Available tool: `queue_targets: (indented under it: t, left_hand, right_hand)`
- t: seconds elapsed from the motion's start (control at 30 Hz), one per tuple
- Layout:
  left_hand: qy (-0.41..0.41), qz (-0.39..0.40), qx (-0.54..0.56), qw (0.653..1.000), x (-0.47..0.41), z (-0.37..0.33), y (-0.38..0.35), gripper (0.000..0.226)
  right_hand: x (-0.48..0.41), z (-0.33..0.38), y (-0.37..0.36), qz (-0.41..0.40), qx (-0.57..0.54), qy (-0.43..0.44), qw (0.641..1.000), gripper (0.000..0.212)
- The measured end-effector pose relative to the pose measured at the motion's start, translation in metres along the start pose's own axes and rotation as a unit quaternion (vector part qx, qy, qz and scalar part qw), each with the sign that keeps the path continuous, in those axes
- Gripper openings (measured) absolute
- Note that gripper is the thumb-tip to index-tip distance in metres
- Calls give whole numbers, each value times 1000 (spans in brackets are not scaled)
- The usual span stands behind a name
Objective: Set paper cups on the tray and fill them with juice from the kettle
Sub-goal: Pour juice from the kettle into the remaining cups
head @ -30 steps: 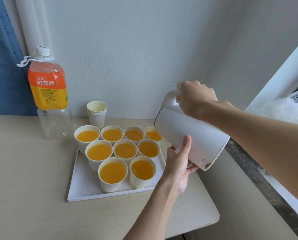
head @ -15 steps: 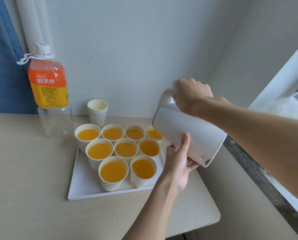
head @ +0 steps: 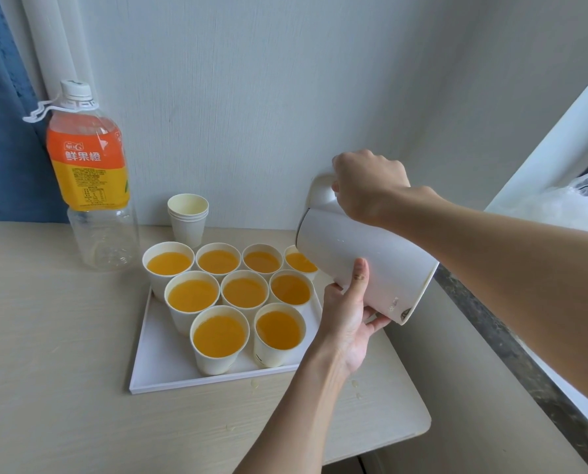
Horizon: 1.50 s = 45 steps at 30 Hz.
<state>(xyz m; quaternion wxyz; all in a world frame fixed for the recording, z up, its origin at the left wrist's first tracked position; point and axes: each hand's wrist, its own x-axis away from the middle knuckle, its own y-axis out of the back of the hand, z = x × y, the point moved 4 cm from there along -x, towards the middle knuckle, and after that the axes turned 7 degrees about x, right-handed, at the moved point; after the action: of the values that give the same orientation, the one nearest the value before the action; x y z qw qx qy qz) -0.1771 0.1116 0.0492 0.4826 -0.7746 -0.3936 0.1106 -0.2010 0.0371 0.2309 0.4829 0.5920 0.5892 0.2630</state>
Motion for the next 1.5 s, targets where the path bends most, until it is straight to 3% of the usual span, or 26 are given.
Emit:
queue_targets:
  t: [0.23,0.37,0.5,1.23,1.43,1.5]
  left_hand:
    - [5,7,2,1000,2,2,-1,80]
    - [4,8,-2,1000,2,3,-1,78]
    - [1,10,-3,1000,1,2,-2,78]
    - [3,12,-23,1000,1,4,-1,75]
    - [-22,-3,-68,997,3,2,4,83]
    - [-27,-3,-86,996,8,0,7,76]
  right_hand:
    - [2,0,-1,3,-1,0,1000,12]
    - [3,0,-2,6,0,-3,1000,25]
    - [3,1,-2,3,-1,1,1000,14]
    - [8,-3,0,-6,-14,-5,1000,11]
    - [26,-23,6,-18,-88,-71,993,6]
    - [37,-33,9,-17,-140,-118,983,22]
